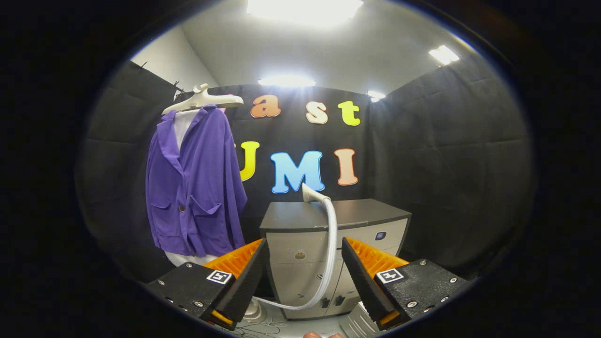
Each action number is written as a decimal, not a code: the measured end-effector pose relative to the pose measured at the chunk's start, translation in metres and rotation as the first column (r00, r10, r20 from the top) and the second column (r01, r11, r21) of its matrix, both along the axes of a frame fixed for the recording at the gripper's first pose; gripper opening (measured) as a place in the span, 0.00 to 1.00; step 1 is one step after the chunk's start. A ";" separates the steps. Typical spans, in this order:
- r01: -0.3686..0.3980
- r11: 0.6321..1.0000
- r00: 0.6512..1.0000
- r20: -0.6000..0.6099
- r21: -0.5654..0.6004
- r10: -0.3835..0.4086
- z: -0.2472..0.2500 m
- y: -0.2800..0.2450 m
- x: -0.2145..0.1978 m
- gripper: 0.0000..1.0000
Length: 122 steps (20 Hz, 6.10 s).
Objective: Iron the clothes twice with a garment steamer, once on the left side and once on the right side.
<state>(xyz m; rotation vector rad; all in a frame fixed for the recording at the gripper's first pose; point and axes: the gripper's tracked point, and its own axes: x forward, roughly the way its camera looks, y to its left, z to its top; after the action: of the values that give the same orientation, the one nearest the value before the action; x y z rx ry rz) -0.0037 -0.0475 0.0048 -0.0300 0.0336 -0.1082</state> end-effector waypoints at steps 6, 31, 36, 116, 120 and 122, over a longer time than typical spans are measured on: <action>0.030 0.998 0.999 -0.017 0.049 -0.029 0.016 -0.050 0.038 0.95; -0.186 0.810 0.911 -0.212 0.556 0.354 0.010 -0.138 0.388 0.95; -0.145 0.671 0.837 -0.272 0.727 0.476 -0.017 -0.117 0.424 0.95; -0.227 0.956 0.973 0.086 0.186 0.215 0.118 0.136 0.113 0.35; -0.210 0.969 0.970 0.153 0.130 0.190 0.137 0.159 0.126 0.35; -0.223 0.969 0.959 0.205 0.109 0.197 0.147 0.176 0.135 0.35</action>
<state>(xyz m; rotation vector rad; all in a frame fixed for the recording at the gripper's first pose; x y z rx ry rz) 0.1312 0.1289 0.1519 0.1086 -0.1563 0.1050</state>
